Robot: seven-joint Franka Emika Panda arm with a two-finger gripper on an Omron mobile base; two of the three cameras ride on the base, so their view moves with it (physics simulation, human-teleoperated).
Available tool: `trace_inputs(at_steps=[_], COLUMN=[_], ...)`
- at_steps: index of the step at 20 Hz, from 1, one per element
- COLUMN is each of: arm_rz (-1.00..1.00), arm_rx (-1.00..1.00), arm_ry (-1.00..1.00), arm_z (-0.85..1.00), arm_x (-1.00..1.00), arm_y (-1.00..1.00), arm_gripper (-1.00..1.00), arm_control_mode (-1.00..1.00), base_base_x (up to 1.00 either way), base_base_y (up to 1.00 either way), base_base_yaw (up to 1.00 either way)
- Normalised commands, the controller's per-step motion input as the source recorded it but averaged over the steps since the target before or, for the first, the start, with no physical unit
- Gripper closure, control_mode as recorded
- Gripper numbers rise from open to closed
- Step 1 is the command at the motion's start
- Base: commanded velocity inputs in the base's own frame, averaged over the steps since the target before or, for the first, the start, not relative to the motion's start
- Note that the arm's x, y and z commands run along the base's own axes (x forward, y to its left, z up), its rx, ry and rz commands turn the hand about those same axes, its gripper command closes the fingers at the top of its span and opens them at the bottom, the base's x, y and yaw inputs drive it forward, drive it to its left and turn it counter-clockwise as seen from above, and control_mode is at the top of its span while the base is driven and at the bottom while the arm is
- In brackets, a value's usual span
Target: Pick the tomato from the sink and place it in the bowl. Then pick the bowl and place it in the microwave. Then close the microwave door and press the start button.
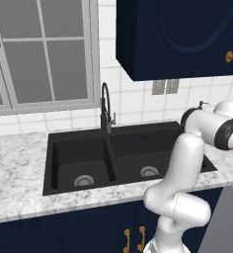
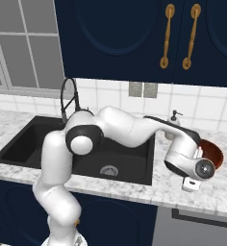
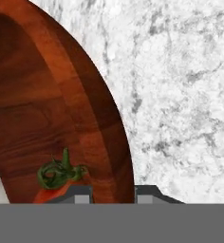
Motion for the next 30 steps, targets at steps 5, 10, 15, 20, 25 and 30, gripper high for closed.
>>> trace_inputs(at_steps=[5,10,15,20,25,30], arm_rz=[0.10,0.06,0.13,0.08,-0.01,-0.07], arm_rx=[-0.11,-0.07,-0.07,-0.06,-0.03,-0.01], arm_ry=[-0.16,0.00,0.11,0.11,0.07,0.02], arm_z=[0.64,0.87,0.64,0.42,0.26,0.01], arm_x=[-0.47,-0.35,-0.35,-0.38,-0.32,-0.17], arm_y=[0.77,0.70,0.88,1.00,1.00,0.96], arm_gripper=[1.00,1.00,1.00,1.00,1.00,1.00], arm_control_mode=[-1.00,-1.00,-1.00,-1.00,-1.00,-1.00], base_base_x=[0.00,0.00,0.00,0.00,0.00,0.00], base_base_y=[0.00,0.00,0.00,0.00,0.00,0.00], base_base_yaw=[0.00,0.00,0.00,0.00,0.00,0.00])
